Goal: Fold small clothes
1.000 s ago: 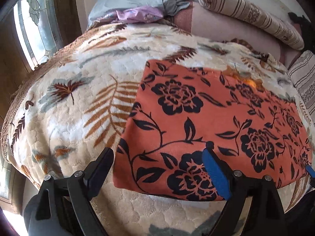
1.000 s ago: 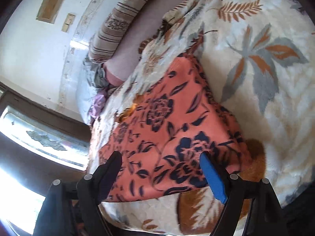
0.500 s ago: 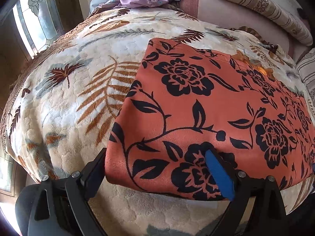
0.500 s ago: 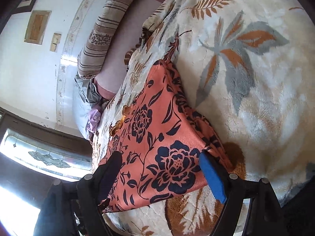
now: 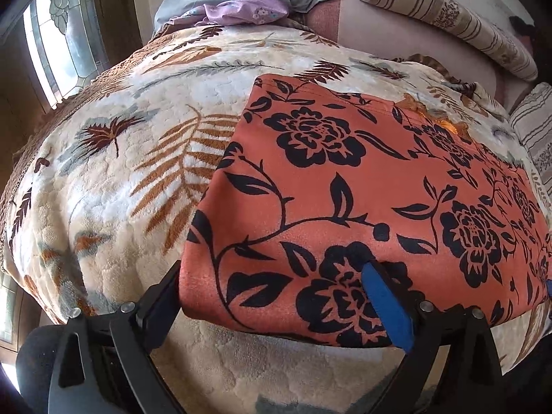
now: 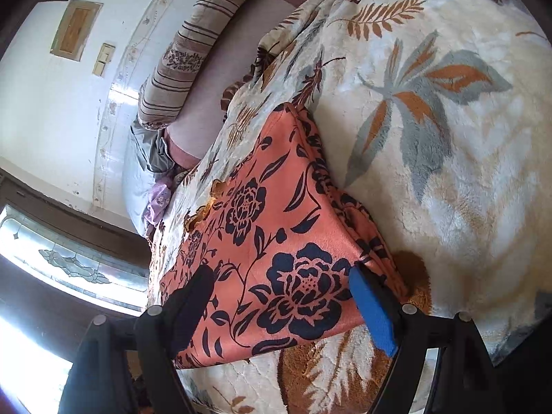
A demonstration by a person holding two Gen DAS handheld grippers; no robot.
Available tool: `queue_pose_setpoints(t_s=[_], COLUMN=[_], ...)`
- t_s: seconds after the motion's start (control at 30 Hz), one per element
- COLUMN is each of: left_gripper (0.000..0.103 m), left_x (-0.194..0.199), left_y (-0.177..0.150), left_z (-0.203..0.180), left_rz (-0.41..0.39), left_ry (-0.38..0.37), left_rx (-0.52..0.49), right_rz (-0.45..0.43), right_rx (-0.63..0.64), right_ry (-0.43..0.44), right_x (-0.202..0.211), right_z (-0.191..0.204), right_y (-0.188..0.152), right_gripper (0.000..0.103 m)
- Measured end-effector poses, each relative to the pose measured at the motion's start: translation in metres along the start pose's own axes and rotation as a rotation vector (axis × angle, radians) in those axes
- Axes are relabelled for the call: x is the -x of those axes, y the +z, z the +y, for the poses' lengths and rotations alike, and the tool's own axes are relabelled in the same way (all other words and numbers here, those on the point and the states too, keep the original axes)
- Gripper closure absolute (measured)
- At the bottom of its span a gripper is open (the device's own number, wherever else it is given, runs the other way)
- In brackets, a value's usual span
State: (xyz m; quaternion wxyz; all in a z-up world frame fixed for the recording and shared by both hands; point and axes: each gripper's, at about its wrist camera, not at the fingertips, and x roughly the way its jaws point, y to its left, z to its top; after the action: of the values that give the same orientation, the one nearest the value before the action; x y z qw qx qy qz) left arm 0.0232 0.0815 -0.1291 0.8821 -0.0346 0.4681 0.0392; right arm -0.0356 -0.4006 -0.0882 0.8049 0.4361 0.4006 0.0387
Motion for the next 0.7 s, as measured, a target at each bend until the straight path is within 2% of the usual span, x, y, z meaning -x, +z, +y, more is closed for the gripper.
queue_pose_setpoints(t_s=[0.17,0.7], left_gripper=[0.003,0.0], left_x=[-0.002,-0.002], left_y=[-0.002,-0.007], left_z=[0.003,0.004], left_rz=[-0.017,-0.045], left_ry=[-0.021,-0.016], left_rx=[0.003,-0.001], right_rz=[-0.007,-0.012], right_rx=[0.024,0.085], right_ry=[-0.026,-0.066], right_x=[-0.001,-0.004], right_z=[0.004,0.012], right_y=[-0.002,-0.007], right_gripper=[0.02,0.02])
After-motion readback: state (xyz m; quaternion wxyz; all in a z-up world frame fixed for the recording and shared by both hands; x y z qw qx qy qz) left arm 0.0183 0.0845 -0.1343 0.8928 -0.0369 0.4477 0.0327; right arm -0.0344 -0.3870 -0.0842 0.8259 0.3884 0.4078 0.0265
